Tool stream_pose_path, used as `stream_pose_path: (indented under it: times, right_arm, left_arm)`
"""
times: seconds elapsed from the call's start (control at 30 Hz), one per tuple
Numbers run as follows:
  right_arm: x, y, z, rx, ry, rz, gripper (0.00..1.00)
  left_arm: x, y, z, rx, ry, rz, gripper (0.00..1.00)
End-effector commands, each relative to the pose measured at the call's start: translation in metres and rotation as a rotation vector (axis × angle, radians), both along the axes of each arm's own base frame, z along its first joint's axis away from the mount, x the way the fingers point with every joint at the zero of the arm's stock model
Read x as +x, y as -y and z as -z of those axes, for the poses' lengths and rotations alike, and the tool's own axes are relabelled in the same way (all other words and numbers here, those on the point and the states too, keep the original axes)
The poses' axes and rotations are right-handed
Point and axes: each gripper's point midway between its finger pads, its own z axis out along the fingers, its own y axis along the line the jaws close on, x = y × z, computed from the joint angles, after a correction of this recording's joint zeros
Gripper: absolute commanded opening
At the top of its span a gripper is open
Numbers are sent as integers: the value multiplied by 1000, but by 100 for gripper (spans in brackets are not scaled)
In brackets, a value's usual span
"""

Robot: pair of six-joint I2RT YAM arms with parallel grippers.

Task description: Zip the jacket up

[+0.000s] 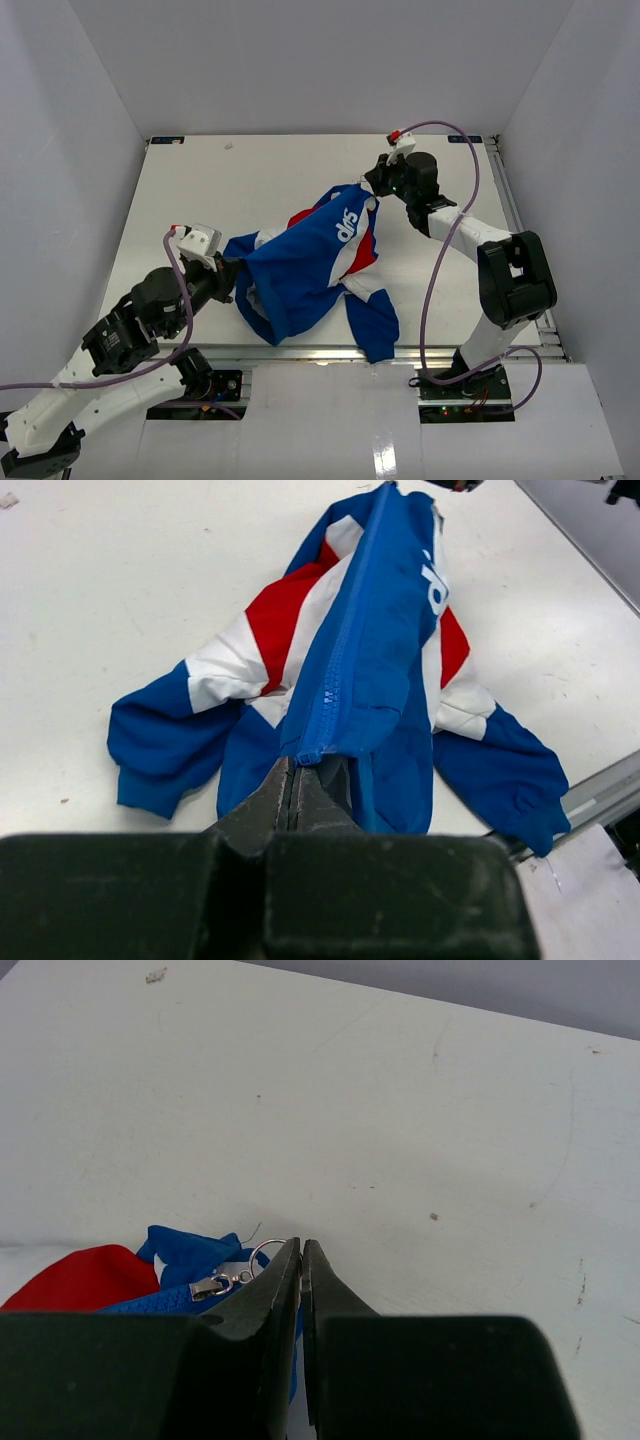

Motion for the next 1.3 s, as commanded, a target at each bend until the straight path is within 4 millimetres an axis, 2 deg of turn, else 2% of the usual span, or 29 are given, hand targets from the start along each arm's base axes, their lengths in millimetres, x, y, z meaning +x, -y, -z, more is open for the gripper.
stream_pose_path:
  times: [0.0, 0.13, 0.27, 0.37, 0.47, 0.57, 0.7, 0.8, 0.87, 0.97, 1.07, 1.17, 1.2, 1.27]
  right_arm:
    - [40, 59, -30, -45, 84, 187, 8]
    - [35, 54, -49, -40, 126, 143, 8]
    - [27, 48, -73, -23, 190, 98, 8]
    - [30, 50, -90, -37, 231, 108, 8]
    - [38, 51, -94, -54, 226, 115, 8]
    - [43, 48, -86, -56, 199, 110, 8]
    - [44, 48, -63, -55, 163, 113, 8]
    - [40, 43, -50, -44, 142, 87, 8]
    - [34, 37, -44, -25, 130, 53, 8]
    - [16, 16, -25, 8, 85, -38, 8]
    - [7, 1, -9, 1, 66, -84, 8]
    - [8, -2, 9, -12, 18, -95, 8]
    - [8, -3, 14, -17, -3, -100, 12]
    - [7, -5, 19, -27, -34, -118, 26]
  left_arm:
    - [8, -30, -19, -21, 23, -163, 0]
    - [15, -26, -11, -1, -1, -194, 0]
    - [17, -26, -14, -40, 6, -216, 0]
    - [19, -38, -10, -38, -1, -285, 0]
    - [16, -48, -10, -96, 17, -318, 0]
    - [11, -49, -12, -145, 39, -294, 0]
    - [12, -50, -8, -126, 15, -316, 0]
    - [10, -40, -9, -141, 10, -264, 2]
    - [8, -30, -13, -170, 9, -215, 18]
    - [5, -14, -19, -226, 5, -140, 38]
    - [3, 0, -18, -252, -5, -88, 46]
    - [8, 2, -18, -251, -2, -101, 50]
    - [10, 4, -18, -251, 1, -106, 50]
    - [14, 11, -17, -256, 7, -99, 52]
